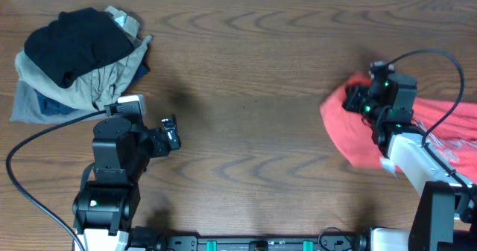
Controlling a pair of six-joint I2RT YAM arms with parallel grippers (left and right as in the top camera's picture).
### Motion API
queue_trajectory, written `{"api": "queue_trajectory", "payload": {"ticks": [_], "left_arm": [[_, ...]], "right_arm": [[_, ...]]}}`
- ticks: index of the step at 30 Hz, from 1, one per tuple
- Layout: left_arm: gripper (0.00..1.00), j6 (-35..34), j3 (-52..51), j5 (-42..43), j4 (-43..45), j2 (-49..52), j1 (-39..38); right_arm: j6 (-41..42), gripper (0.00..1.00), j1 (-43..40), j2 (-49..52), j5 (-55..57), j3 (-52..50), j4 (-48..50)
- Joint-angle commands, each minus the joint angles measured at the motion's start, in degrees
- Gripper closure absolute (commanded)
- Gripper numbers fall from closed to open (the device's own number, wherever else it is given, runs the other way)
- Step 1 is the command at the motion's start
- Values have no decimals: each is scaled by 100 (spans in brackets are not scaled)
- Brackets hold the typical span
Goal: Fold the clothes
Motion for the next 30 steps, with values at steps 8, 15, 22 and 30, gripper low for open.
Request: {"api": "queue_trajectory", "payload": {"ticks": [8, 15, 22, 30], "left_arm": [[2, -341, 114, 39, 278, 566, 22], [2, -1220, 114, 199, 756, 911, 22], [2, -1456, 114, 1307, 1257, 1591, -153], [2, -1845, 114, 1340, 2048, 2846, -1429]], "right_arm": [[-177, 1, 796, -81, 0, 232, -1119], [-256, 1, 46, -933, 1086, 236, -2833], [-632, 1, -597, -2129, 1648, 234, -4559], [-273, 1, -787, -2391, 2098, 234, -5499]]}}
